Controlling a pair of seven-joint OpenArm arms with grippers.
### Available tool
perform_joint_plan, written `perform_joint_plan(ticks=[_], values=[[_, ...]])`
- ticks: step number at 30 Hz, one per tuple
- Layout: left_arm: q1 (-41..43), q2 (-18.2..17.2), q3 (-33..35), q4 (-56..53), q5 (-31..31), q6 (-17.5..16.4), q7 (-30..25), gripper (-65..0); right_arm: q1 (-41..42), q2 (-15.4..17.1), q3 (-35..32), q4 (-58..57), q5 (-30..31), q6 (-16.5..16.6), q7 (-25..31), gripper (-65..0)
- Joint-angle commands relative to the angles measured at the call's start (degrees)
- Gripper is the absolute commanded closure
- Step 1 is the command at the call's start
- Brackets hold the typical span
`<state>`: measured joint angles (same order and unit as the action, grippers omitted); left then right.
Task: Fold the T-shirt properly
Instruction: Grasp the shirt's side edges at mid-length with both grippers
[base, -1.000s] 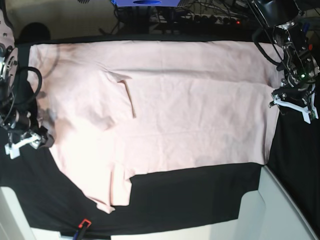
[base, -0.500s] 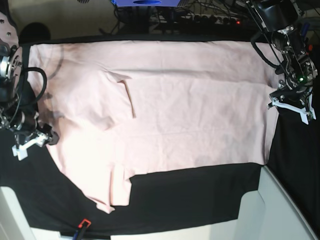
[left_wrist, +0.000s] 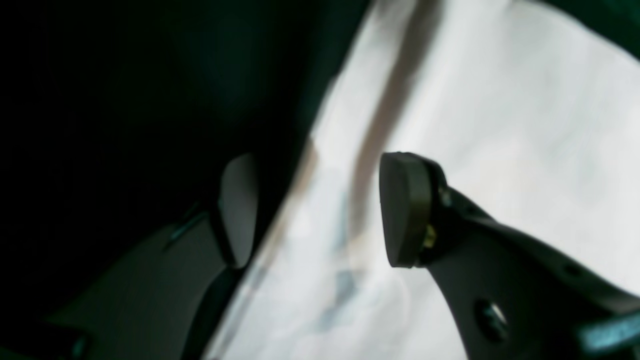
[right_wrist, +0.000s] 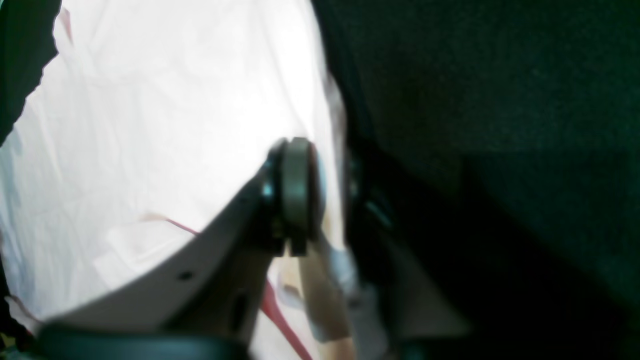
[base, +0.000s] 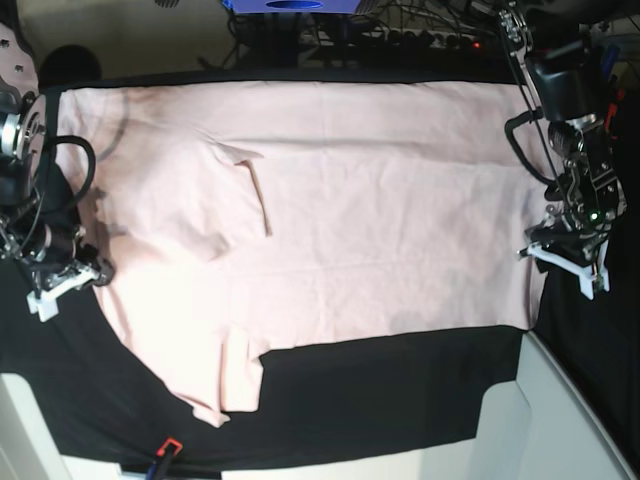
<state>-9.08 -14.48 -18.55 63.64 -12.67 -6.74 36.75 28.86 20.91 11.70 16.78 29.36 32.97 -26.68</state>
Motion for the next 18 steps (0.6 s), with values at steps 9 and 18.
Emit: perform_joint_plan(ticks=[9,18], values=[[-5.82,-0.68,-0.14,-5.04,-0.56,-0.07,-0.84,-54.1,1.86,0.94,-0.06,1.03,0.66,0.39,1.05,0.0],[-7.31,-1.65,0.30,-5.92,-0.21,-0.07,-1.10,-55.3,1.78,0.85,-0.06,1.03,0.66,0.39,0.96,0.0]])
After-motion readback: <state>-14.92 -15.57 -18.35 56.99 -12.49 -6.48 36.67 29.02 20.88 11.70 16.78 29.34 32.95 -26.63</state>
